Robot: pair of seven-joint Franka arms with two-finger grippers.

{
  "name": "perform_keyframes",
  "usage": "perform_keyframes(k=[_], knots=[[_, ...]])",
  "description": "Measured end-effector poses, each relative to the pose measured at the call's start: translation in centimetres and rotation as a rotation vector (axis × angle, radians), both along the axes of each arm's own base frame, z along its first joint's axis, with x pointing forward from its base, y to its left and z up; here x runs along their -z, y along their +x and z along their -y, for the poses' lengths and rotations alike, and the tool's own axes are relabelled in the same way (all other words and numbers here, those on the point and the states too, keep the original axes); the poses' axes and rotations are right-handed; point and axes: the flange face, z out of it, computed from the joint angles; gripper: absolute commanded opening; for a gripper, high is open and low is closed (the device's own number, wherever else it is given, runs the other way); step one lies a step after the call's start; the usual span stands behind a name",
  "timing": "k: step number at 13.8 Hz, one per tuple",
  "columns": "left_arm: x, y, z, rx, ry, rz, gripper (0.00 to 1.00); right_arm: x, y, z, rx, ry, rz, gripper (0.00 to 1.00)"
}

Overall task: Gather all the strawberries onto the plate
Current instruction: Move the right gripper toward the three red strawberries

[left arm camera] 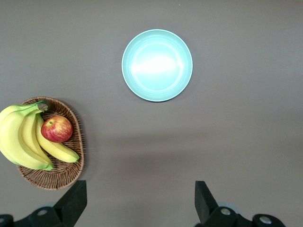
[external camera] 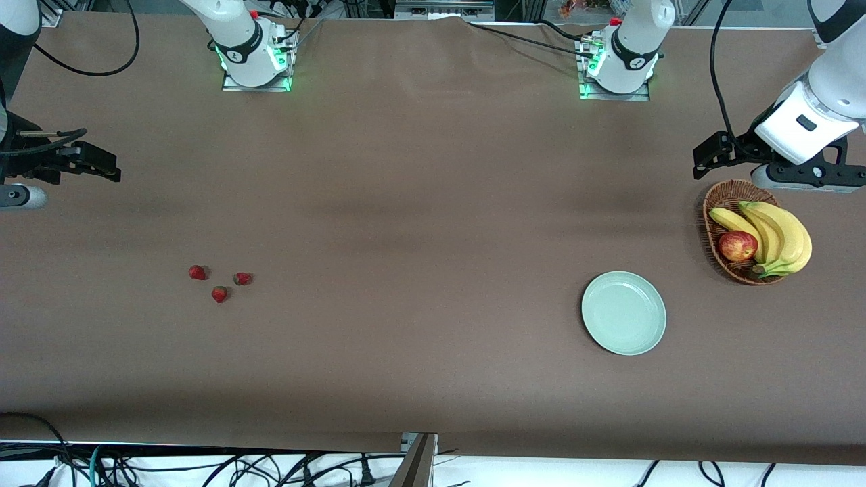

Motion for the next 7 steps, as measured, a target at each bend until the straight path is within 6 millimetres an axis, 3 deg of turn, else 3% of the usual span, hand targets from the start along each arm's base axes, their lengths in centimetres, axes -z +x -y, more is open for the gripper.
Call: perform_keyframes(k=[7], knots=[[0.00, 0.00, 0.00, 0.000, 0.000, 0.000, 1.00, 0.39, 0.36, -0.02, -0.001, 0.000, 0.005, 1.00]])
